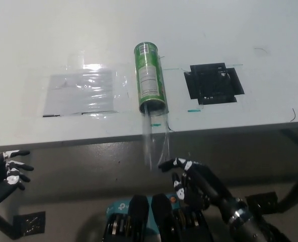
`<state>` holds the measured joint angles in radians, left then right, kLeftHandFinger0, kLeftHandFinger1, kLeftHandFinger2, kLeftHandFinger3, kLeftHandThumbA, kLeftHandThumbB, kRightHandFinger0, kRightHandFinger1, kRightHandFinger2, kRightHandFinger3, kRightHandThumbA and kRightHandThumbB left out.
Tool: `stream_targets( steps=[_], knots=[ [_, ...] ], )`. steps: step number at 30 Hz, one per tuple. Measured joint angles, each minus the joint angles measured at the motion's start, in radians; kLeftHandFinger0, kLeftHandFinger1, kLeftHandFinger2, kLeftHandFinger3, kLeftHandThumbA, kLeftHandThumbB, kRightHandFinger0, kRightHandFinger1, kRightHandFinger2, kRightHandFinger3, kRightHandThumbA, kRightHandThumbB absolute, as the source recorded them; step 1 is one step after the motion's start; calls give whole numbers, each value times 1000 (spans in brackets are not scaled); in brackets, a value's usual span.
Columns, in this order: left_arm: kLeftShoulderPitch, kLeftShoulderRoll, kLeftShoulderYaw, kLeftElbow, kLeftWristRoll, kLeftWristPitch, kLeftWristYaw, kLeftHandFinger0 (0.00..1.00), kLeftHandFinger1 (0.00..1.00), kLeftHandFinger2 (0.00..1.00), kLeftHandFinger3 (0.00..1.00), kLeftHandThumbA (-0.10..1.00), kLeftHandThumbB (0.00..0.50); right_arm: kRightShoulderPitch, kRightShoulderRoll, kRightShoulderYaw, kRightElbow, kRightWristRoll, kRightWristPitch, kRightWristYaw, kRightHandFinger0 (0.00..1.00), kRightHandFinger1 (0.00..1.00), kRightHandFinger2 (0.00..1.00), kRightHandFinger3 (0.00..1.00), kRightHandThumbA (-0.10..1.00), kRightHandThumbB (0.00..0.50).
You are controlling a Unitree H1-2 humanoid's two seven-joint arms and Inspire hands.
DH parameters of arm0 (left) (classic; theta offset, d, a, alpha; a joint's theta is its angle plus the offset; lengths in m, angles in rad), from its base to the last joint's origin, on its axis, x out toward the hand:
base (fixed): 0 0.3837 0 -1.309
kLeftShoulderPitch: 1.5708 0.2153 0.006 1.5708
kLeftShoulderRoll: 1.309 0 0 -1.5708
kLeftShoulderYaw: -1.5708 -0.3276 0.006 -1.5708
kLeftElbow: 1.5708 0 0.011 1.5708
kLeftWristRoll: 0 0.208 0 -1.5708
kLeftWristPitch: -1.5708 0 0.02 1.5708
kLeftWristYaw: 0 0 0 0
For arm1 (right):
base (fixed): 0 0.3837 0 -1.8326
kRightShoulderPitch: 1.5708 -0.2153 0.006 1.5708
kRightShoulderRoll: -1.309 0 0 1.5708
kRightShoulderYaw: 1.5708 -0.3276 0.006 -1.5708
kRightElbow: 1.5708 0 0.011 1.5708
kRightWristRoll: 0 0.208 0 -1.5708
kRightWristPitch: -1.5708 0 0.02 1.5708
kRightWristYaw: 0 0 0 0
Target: The robot uses its right hand finger to pull out the chips tray kept inside a container in the middle of the desk
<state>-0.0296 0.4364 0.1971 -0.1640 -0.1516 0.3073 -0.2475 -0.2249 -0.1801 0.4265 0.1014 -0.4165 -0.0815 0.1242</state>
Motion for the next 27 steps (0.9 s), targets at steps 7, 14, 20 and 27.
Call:
stream_targets(
  steps=[7, 14, 20, 27],
  knots=[
    [3, 0, 5, 0, 0, 2, -11, 377, 413, 496, 681, -100, 98, 42, 0, 0, -22, 8, 30, 41, 38, 159, 658, 755, -100, 150],
    [19, 0, 6, 0, 0, 3, -12, 360, 402, 477, 666, -100, 111, 44, 23, -17, -38, 8, 38, 45, 0, 25, 1000, 1000, -100, 117],
    [24, 0, 6, 0, 0, 3, -12, 376, 412, 510, 683, -100, 99, 7, 53, -45, -90, 11, 61, 47, 22, 92, 1000, 1000, -100, 130],
    [24, 0, 6, 0, 0, 2, -13, 356, 400, 485, 657, -100, 115, -40, 53, -98, -125, 20, 70, 50, 0, 51, 1000, 1000, -100, 176]
  ],
)
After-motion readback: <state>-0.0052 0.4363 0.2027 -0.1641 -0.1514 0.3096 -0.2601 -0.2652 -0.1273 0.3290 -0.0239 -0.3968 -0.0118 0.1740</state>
